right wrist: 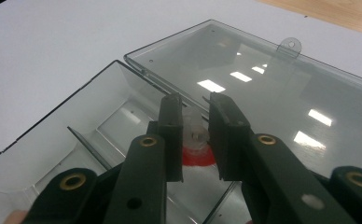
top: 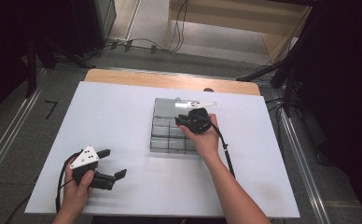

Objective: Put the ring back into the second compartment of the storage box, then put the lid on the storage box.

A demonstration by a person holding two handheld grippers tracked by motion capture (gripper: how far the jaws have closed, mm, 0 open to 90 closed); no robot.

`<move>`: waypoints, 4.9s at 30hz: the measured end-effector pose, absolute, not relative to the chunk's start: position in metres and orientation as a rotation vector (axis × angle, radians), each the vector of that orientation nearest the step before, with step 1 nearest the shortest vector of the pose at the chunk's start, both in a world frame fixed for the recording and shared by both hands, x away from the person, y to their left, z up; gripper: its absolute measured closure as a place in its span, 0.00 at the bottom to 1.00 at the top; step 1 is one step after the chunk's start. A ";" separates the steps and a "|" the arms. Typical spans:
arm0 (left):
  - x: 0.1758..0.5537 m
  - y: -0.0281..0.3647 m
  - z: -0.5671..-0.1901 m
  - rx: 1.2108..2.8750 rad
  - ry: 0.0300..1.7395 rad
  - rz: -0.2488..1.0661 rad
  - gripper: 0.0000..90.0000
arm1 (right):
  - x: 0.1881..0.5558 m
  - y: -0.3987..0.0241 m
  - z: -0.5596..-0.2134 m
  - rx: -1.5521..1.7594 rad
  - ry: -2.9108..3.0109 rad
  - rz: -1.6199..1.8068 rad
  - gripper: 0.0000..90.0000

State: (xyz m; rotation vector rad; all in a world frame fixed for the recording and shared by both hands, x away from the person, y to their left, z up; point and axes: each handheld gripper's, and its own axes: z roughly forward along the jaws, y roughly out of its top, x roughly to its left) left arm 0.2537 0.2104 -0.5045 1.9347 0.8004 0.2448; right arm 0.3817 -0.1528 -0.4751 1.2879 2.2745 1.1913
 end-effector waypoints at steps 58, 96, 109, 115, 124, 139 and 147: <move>0.249 0.213 -0.505 1.916 0.782 0.252 0.00 | 0.283 -0.194 -0.470 1.112 2.257 1.428 0.00; 0.245 0.212 -0.500 1.926 0.766 0.304 0.00 | 0.219 -0.286 -0.499 1.138 2.154 1.442 0.00; 0.258 0.202 -0.478 1.899 0.771 0.294 0.00 | 0.213 -0.301 -0.504 1.133 2.127 1.463 0.00; 0.268 0.190 -0.472 1.905 0.744 0.284 0.00 | 0.213 -0.300 -0.509 1.112 2.141 1.439 0.00; 0.287 0.176 -0.462 1.896 0.736 0.271 0.00 | 0.212 -0.300 -0.515 1.107 2.155 1.422 0.00; 0.320 0.155 -0.451 1.877 0.749 0.252 0.00 | 0.212 -0.297 -0.518 1.124 2.154 1.423 0.00; 0.343 0.147 -0.448 1.856 0.767 0.195 0.00 | 0.213 -0.297 -0.519 1.115 2.154 1.426 0.00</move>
